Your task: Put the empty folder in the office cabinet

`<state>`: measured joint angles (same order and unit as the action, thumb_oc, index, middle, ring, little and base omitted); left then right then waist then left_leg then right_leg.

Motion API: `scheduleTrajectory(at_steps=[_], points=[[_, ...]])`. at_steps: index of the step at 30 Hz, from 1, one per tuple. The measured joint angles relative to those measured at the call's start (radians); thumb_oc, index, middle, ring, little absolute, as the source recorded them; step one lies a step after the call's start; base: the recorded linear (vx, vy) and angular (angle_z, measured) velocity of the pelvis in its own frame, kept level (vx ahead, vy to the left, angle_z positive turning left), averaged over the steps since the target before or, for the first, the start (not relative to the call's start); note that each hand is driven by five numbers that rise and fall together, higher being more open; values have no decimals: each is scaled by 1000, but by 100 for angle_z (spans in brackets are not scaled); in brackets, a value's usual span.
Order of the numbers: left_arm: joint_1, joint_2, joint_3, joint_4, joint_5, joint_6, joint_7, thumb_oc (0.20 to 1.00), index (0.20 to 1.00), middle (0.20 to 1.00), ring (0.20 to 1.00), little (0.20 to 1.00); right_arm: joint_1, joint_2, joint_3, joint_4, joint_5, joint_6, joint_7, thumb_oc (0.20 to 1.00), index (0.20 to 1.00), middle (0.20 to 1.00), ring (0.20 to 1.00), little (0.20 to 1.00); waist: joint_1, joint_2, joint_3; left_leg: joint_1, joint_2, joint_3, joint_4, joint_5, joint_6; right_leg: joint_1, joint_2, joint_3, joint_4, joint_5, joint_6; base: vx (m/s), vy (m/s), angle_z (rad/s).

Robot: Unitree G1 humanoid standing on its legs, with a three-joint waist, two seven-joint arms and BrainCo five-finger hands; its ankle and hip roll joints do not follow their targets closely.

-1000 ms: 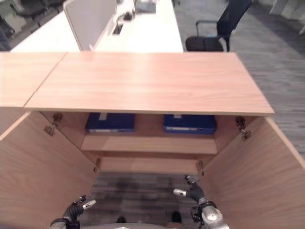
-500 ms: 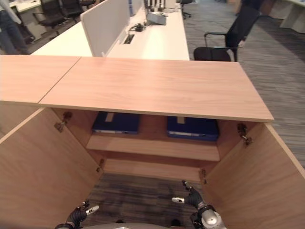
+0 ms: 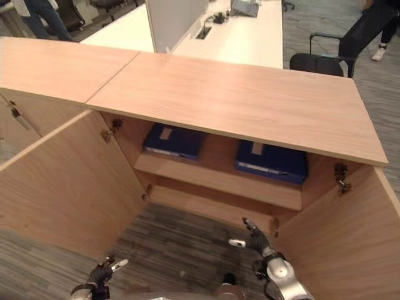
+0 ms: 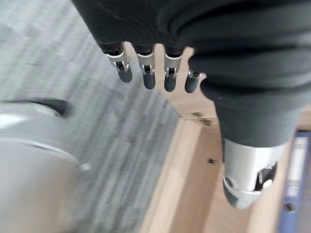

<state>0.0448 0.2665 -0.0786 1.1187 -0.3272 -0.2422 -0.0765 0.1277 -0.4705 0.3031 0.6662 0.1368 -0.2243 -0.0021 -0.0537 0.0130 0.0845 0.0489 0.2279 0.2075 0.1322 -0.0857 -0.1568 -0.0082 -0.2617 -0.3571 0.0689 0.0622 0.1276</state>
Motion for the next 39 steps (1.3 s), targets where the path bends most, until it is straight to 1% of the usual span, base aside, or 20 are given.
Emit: scheduleTrajectory(at_steps=[4, 6, 7, 9, 12, 14, 16, 17, 18, 19, 20, 21, 22, 23, 24, 25, 29, 33, 37, 39], points=[[12, 50, -9, 1, 8, 3, 9, 1000, 1000, 1000, 1000, 1000, 3, 78, 5, 0, 0, 7, 2, 1000, 1000, 1000, 1000, 1000, 0, -63, -37, -1, -78, -25, -74, 11, 36, 13, -67, -16, -12, 13, 15, -22, 210, 51], [47, 60, -11, 7, 31, 5, 9, 1000, 1000, 1000, 1000, 1000, -15, 96, 3, -1, 0, 8, 2, 1000, 1000, 1000, 1000, 1000, 15, -73, -60, 1, -85, -26, -76, 10, 35, 15, -81, -17, -13, 17, 19, -34, 266, 13], [55, 57, -12, 10, 32, 5, 8, 1000, 1000, 1000, 1000, 1000, -26, 99, -12, -3, 0, 9, 0, 1000, 1000, 1000, 1000, 1000, 12, -82, -67, -8, -91, -32, -68, 5, 37, 22, -85, -22, -20, 19, 38, -18, 183, 26], [58, 46, -13, 17, 43, 10, 4, 1000, 1000, 1000, 1000, 1000, -36, 98, -31, -6, 1, 12, -6, 1000, 1000, 1000, 1000, 1000, 16, -76, -69, -1, -106, -54, -90, 15, 39, 42, -103, -41, -17, 22, 39, -36, 386, 39], [49, 56, 11, 24, 43, 10, 8, 1000, 1000, 1000, 1000, 1000, -57, 131, -36, -8, 2, 16, -20, 1000, 1000, 1000, 1000, 1000, 46, -92, -68, -9, -139, -58, -81, 14, 46, 56, -131, -58, -41, 38, 55, -22, 203, 15], [45, 59, 12, 27, 43, 11, 12, 1000, 1000, 1000, 1000, 1000, -63, 145, -22, -8, 1, 16, -18, 1000, 1000, 1000, 1000, 1000, 67, -101, -66, 2, -157, -62, -104, 18, 55, 56, -147, -64, -24, 59, 51, -38, 135, 21], [41, 82, 12, 28, 43, 10, 12, 1000, 1000, 1000, 1000, 1000, -67, 169, -27, -8, 2, 16, -20, 1000, 1000, 1000, 1000, 1000, 90, -129, -55, -3, -174, -71, -105, 19, 65, 59, -164, -67, -16, 67, 52, -41, 254, 29], [21, 85, 8, 38, 42, 10, 14, 1000, 1000, 1000, 1000, 1000, -64, 173, -29, -8, 4, 16, -22, 1000, 1000, 1000, 1000, 1000, 89, -129, -41, -14, -177, -95, -96, 20, 76, 55, -166, -38, 24, 78, 48, -6, 294, 82], [-1, 73, 1, 51, 42, 12, 18, 1000, 1000, 1000, 1000, 1000, -53, 171, -38, -8, 13, 16, -22, 1000, 1000, 1000, 1000, 1000, 70, -97, -26, -31, -170, -154, -85, 31, 100, 26, -155, 85, 98, 94, 45, 4, 193, 120], [-8, 65, 0, 45, 41, 10, 18, 1000, 1000, 1000, 1000, 1000, -45, 176, -35, -8, 26, 16, -24, 1000, 1000, 1000, 1000, 1000, 59, -81, -20, -35, -163, -199, -92, 42, 123, -9, -127, 203, 168, 55, 78, -6, 267, 109], [-11, 66, 3, 34, 40, 9, 22, 1000, 1000, 1000, 1000, 1000, -49, 174, -24, -7, 32, 15, -16, 1000, 1000, 1000, 1000, 1000, 65, -69, -11, -33, -148, -232, -107, 62, 135, -42, -72, 259, 205, -42, 100, -11, 145, 88], [-18, 67, 2, 41, 41, 10, 23, 1000, 1000, 1000, 1000, 1000, -56, 176, -23, -5, 41, 15, -18, 1000, 1000, 1000, 1000, 1000, 60, -50, 1, -36, -129, -268, -120, 83, 116, -37, 10, 303, 194, -113, 94, -18, 127, 84], [-24, 69, 1, 48, 41, 10, 21, 1000, 1000, 1000, 1000, 1000, -56, 175, -24, -6, 41, 14, -19, 1000, 1000, 1000, 1000, 1000, 52, -48, 3, -42, -122, -292, -137, 109, 104, -32, 73, 301, 147, -136, 54, 38, 66, 97], [-33, 73, 1, 48, 41, 9, 24, 1000, 1000, 1000, 1000, 1000, -63, 175, -25, -5, 41, 13, -19, 1000, 1000, 1000, 1000, 1000, 56, -69, 5, -39, -148, -303, -150, 118, 92, -24, 99, 283, 84, -102, 35, 35, 67, 80], [-18, 62, 0, 48, 41, 11, 27, 1000, 1000, 1000, 1000, 1000, -75, 167, -29, -3, 41, 13, -19, 1000, 1000, 1000, 1000, 1000, 72, -76, 6, -42, -175, -311, -148, 112, 95, -2, 94, 226, 58, -125, -8, 56, -2, 61], [-12, 49, -10, 38, 41, 10, 25, 1000, 1000, 1000, 1000, 1000, -71, 163, -42, -5, 42, 12, -23, 1000, 1000, 1000, 1000, 1000, 75, -61, 5, -49, -177, -315, -145, 104, 107, 21, 94, 198, 29, -122, -2, 36, -32, 57], [41, 45, -5, -34, 38, 10, 31, 1000, 1000, 1000, 1000, 1000, -70, 136, -39, -1, 41, 9, -20, 1000, 1000, 1000, 1000, 1000, 118, -31, -13, -30, -158, -356, -169, 116, 77, 104, 119, 150, -78, -87, -5, 42, -38, 36], [60, 46, -2, -76, 37, 4, 37, 1000, 1000, 1000, 1000, 1000, -60, 132, -39, -2, 41, 9, -20, 1000, 1000, 1000, 1000, 1000, 122, -53, -21, -3, -161, -375, -205, 128, 69, 153, 119, 123, -133, -68, -2, 25, -13, 16], [61, 51, 1, -102, 29, 2, 46, 1000, 1000, 1000, 1000, 1000, -35, 142, -41, 1, 41, 9, -22, 1000, 1000, 1000, 1000, 1000, 120, -100, -57, 9, -174, -396, -221, 132, 68, 177, 111, 96, -155, -67, 1, -11, -10, 20], [43, 54, 2, -107, 28, -1, 47, 1000, 1000, 1000, 1000, 1000, -20, 151, -41, 7, 41, 9, -23, 1000, 1000, 1000, 1000, 1000, 120, -103, -60, 11, -175, -409, -222, 133, 66, 186, 111, 85, -155, -67, 1, -9, 1, 18]])
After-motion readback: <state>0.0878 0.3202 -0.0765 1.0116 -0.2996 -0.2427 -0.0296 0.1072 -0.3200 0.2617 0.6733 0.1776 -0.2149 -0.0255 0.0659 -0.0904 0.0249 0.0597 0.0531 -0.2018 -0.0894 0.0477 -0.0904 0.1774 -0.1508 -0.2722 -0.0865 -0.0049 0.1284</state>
